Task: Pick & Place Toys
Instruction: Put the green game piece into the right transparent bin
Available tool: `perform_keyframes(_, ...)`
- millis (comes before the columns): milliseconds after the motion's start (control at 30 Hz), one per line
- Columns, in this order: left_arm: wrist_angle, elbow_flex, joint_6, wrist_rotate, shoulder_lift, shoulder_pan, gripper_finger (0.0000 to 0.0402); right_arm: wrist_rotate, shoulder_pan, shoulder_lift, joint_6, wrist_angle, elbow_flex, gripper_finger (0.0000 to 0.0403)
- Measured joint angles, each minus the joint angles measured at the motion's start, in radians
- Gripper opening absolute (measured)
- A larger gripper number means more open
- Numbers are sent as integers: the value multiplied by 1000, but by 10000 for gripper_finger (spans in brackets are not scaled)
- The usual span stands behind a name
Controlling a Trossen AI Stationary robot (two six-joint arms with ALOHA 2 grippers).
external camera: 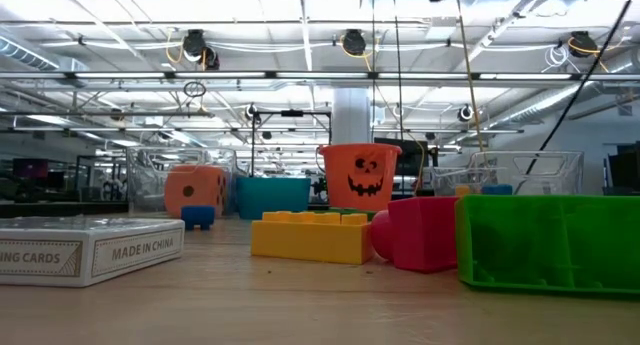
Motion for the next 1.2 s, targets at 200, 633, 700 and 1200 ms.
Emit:
perform_keyframes(200,73,-117,32,7,-23,-48,379,42,93,158,-68,-126,206,0)
perform_keyframes(633,193,-532,-232,0,-255,-187,379,319,272,458,-3,-322,358,0)
perform_keyframes(700,206,-578,-294,-23,-291,-216,379,324,281,492,42,-323,350,0)
perform_keyframes(1200,345,-686,-445,-190,-338,-339,379,238,268,567,227,-437,294,37)
